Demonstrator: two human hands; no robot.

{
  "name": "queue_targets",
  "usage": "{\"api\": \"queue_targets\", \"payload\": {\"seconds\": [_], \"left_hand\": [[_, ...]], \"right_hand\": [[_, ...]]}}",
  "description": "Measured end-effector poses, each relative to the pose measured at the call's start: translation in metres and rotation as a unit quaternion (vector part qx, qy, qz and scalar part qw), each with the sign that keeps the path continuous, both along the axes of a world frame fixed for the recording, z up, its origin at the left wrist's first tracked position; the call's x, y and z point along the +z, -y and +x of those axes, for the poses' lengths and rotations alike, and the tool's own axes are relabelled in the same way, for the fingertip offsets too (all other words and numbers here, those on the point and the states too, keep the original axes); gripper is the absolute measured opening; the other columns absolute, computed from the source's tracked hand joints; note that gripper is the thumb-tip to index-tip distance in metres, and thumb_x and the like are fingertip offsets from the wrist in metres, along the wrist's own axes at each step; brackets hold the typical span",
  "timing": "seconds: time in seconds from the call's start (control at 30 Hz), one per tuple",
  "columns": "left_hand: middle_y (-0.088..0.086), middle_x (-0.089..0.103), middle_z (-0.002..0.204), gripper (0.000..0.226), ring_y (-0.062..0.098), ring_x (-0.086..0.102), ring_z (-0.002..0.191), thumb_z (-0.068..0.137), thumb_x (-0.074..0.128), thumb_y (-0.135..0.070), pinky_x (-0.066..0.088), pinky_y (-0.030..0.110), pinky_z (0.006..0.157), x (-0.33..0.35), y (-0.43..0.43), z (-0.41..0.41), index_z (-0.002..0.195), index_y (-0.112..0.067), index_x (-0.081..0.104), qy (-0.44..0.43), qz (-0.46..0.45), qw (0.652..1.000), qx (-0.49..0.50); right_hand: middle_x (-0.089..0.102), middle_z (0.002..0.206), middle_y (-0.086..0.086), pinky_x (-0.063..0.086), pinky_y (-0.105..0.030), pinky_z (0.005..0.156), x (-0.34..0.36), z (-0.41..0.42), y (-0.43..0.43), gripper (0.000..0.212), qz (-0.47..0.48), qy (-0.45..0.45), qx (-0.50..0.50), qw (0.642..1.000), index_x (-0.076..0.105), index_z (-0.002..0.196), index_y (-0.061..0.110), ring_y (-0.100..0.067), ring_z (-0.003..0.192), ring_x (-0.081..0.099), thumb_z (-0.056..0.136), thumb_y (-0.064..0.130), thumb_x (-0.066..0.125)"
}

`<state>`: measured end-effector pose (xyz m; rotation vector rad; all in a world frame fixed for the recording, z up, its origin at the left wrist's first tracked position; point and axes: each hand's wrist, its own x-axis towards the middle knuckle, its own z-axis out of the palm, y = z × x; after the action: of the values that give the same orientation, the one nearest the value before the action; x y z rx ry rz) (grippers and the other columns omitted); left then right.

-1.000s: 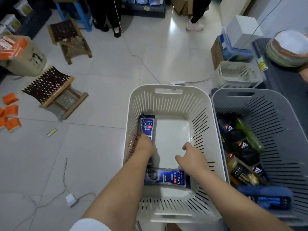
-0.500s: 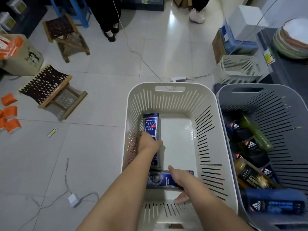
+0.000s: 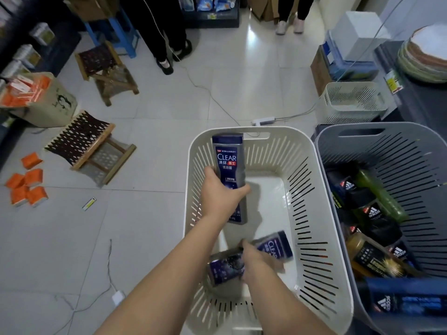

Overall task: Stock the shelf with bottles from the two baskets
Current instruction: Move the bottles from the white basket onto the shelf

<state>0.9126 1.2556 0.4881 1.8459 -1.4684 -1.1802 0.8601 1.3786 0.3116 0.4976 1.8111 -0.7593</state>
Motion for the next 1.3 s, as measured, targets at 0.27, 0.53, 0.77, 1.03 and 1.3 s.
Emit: {"api": "queue_targets", "payload": {"seconds": [0.27,0.53,0.77,1.03,1.3], "left_hand": [[-0.015,0.058,0.095,0.060,-0.002,0.057,0.081,0.064,0.084,-0.029,0.045,0.018,0.064,0.063,0.008,0.007,0.108,-0.023,0.043,-0.010,-0.097,0.995,0.013],[-0.009,0.065,0.100,0.066,0.013,0.064,0.087,0.062,0.085,-0.035,0.056,0.036,0.079,0.133,0.002,0.019,0.114,-0.023,0.047,0.005,-0.204,0.977,-0.067],[-0.010,0.062,0.104,0.072,0.011,0.061,0.087,0.062,0.086,-0.047,0.050,0.027,0.072,0.198,-0.028,0.005,0.120,-0.022,0.051,-0.043,-0.293,0.932,-0.208],[-0.014,0.062,0.096,0.064,0.008,0.061,0.085,0.058,0.086,-0.050,0.048,0.027,0.071,0.255,-0.130,-0.071,0.108,-0.028,0.052,-0.113,-0.330,0.860,-0.372],[-0.021,0.062,0.086,0.064,0.004,0.061,0.079,0.052,0.088,-0.047,0.049,0.030,0.070,0.288,-0.300,-0.154,0.103,-0.032,0.051,-0.193,-0.311,0.763,-0.533]], "right_hand": [[0.064,0.095,-0.007,0.052,-0.030,0.068,0.177,-0.047,0.049,0.065,-0.121,-0.172,0.278,0.937,0.044,0.112,0.007,-0.024,0.080,0.061,0.060,0.021,0.082],[0.059,0.088,0.004,0.042,-0.030,0.071,0.281,-0.070,0.041,0.047,-0.283,-0.339,0.188,0.877,0.050,0.099,0.016,-0.015,0.075,0.056,0.064,0.026,0.081],[0.061,0.098,-0.003,0.047,-0.035,0.073,0.368,-0.081,-0.026,0.052,-0.312,-0.498,0.030,0.808,0.050,0.096,0.017,-0.022,0.085,0.059,0.062,0.037,0.084],[0.063,0.098,0.002,0.052,-0.036,0.075,0.438,-0.115,-0.177,0.056,-0.216,-0.629,-0.061,0.744,0.055,0.094,0.024,-0.017,0.085,0.061,0.056,0.050,0.086],[0.056,0.091,0.008,0.045,-0.030,0.066,0.476,-0.120,-0.382,0.051,-0.056,-0.708,-0.134,0.691,0.053,0.089,0.022,-0.008,0.081,0.055,0.059,0.048,0.085]]}}
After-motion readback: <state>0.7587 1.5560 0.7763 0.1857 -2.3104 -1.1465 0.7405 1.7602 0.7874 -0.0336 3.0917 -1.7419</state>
